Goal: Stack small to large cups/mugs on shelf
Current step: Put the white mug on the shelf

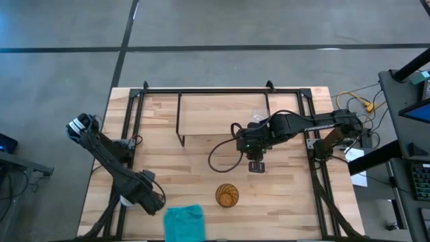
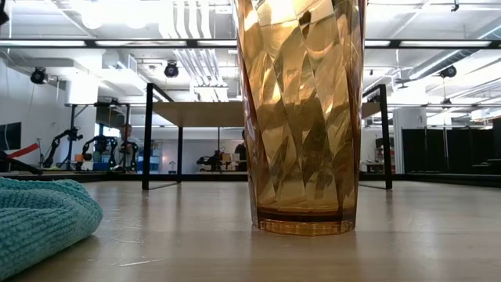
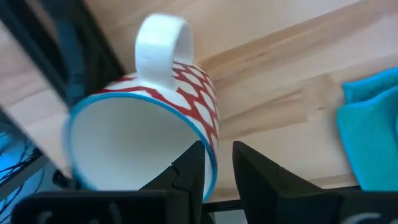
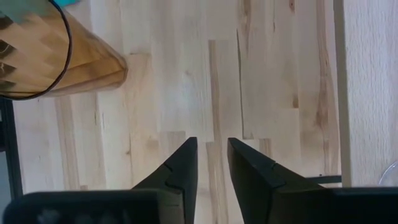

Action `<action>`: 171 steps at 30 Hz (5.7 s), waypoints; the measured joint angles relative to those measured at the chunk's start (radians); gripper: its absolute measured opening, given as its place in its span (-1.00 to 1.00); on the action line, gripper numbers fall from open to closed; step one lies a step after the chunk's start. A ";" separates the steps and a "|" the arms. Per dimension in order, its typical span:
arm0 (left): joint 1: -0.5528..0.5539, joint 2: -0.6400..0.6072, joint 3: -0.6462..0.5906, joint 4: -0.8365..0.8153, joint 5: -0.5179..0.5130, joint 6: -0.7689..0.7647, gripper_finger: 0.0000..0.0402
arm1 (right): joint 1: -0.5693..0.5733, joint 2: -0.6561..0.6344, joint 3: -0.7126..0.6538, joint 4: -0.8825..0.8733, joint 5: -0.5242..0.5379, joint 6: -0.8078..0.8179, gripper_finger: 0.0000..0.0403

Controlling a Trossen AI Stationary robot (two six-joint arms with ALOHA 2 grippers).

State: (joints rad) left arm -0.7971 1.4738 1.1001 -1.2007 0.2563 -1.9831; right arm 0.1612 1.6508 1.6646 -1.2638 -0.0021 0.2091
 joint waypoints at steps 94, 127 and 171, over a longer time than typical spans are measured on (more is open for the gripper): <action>0.875 0.406 1.031 -0.205 -0.473 2.130 -1.00 | -0.021 0.020 0.154 0.238 0.503 -0.023 -0.63; 0.888 0.384 1.029 -0.256 -0.470 2.210 -1.00 | 0.000 0.022 -0.083 0.462 0.695 0.138 -0.66; 0.891 0.387 1.027 -0.243 -0.440 2.206 -1.00 | -0.086 0.018 -0.170 0.662 0.658 0.078 -0.62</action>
State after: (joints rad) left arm 0.0937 1.8607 2.1273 -1.4442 -0.1837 0.2226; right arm 0.0750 1.6689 1.4948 -0.6018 0.6556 0.2874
